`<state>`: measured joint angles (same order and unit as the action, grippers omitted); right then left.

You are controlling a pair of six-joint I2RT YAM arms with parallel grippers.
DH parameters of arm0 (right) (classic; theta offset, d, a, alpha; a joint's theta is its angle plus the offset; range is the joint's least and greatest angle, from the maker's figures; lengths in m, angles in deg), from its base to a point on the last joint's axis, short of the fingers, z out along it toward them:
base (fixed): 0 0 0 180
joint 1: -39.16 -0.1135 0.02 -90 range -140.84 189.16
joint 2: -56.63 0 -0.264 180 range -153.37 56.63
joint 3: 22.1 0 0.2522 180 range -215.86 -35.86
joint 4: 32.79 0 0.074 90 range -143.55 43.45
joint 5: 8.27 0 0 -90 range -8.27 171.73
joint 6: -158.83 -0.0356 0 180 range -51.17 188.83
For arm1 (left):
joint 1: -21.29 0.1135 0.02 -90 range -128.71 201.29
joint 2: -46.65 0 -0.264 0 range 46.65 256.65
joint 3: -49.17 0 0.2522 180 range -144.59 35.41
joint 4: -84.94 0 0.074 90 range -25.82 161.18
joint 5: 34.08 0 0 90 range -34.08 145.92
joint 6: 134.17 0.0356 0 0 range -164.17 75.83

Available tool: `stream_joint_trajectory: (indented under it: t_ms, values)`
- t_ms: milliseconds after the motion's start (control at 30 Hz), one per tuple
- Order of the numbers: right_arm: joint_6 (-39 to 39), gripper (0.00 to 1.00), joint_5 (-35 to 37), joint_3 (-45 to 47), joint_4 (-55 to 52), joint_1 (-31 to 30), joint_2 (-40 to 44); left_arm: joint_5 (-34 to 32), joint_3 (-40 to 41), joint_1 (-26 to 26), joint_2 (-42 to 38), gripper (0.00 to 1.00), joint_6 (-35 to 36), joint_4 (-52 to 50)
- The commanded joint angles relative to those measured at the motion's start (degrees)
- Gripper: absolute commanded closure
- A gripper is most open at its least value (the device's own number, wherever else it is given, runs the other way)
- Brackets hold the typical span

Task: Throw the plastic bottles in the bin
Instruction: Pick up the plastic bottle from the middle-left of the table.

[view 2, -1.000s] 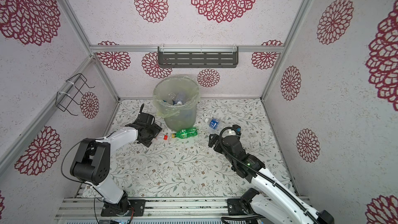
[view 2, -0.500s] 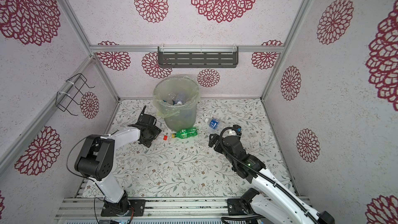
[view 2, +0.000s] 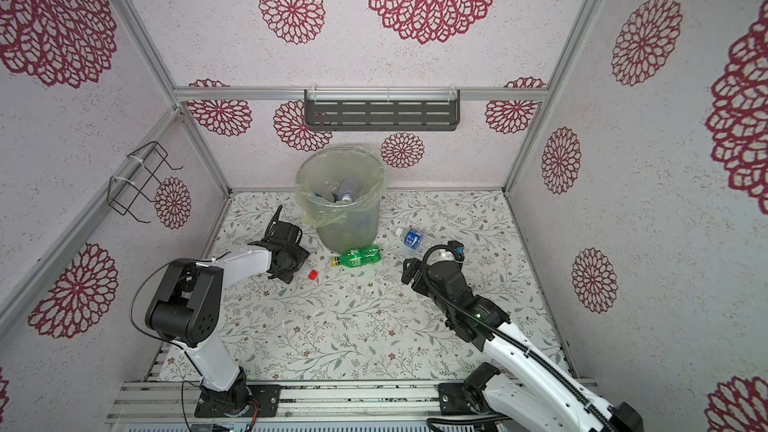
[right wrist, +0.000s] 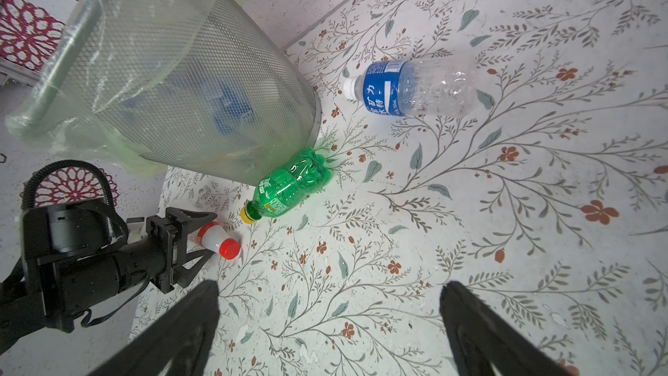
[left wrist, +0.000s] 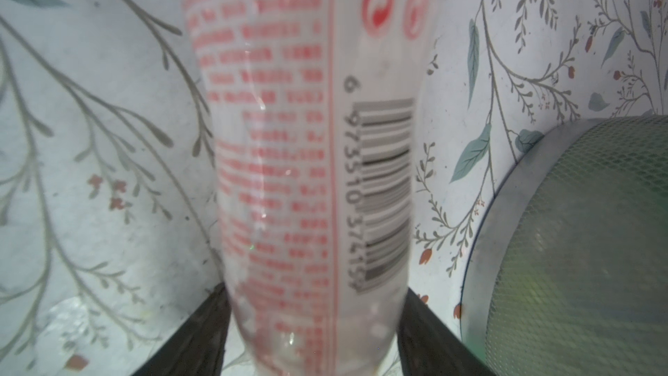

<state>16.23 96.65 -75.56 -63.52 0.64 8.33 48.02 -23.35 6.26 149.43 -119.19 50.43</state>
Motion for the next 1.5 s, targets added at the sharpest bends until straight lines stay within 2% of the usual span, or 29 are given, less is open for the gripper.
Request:
stream_joint_trajectory:
  t_ms: [0, 400, 767, 833, 1133, 1467]
  values:
    - [0.59, 0.01, 1.48, -0.90, 0.64, 0.20, 0.13, -1.66, 1.83, -0.09, 0.23, 0.31, 0.16, -1.21]
    - [0.97, 0.01, 1.74, -0.12, 0.62, 0.20, 0.95, -0.37, 6.17, 0.01, -1.78, 0.48, 4.44, 2.55]
    - [0.57, 0.01, 1.74, 1.98, 1.39, 0.22, 1.10, 0.12, 11.46, -0.03, -11.32, 0.51, 11.47, 1.61]
    - [0.40, 0.01, 1.54, 2.26, 1.51, 0.25, 0.93, 0.48, 11.65, -0.09, -12.85, 0.54, 12.94, 0.26]
    - [-0.39, 0.01, 0.26, 3.36, 3.43, 0.28, -1.30, 0.88, 12.09, -0.07, -22.63, 0.54, 16.92, -5.57]
    - [-0.58, 0.01, -0.53, 3.49, 5.11, 0.29, -3.40, 6.16, 11.44, 0.22, -28.99, 0.54, 19.74, -8.54]
